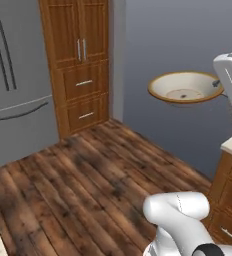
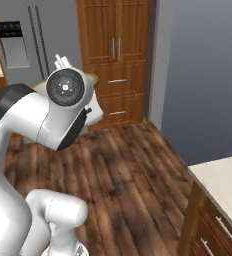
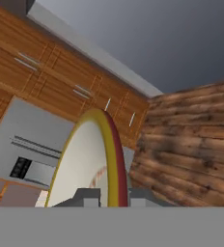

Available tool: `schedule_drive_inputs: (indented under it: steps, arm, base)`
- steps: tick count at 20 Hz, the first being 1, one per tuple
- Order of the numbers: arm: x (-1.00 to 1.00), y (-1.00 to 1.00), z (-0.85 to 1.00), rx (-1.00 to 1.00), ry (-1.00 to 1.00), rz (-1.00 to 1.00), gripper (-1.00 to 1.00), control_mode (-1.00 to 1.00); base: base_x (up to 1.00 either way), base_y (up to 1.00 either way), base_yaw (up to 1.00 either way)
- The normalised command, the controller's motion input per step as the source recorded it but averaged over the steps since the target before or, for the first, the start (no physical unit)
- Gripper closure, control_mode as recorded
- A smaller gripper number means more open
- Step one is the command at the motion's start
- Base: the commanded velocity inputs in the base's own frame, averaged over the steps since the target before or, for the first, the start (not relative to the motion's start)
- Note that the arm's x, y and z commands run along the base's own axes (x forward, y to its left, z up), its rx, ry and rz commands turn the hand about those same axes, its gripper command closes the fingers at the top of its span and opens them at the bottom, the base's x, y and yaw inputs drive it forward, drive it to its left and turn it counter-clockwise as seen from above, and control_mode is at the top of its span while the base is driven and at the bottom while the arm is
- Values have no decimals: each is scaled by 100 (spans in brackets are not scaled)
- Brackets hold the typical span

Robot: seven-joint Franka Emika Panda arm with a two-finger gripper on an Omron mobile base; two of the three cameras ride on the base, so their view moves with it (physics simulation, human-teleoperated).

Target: Pick up the bowls from the cabinet and place each bowl in front of a stool on the dining counter.

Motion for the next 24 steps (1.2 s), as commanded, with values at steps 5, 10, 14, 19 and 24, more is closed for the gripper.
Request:
schedule_drive_inputs:
  steps: [5,10,14,19,24]
  arm:
    - [0,0,0,0,0,0,100,100]
    - [0,0,0,0,0,0,100,100]
    - [0,0,0,0,0,0,100,100]
    - [0,0,0,0,0,0,100,100]
    - [0,0,0,0,0,0,100,100]
  base:
    - [100,-1,45]
    - [100,-3,51]
    - [75,0,66]
    - [14,0,82]
    - [4,0,90]
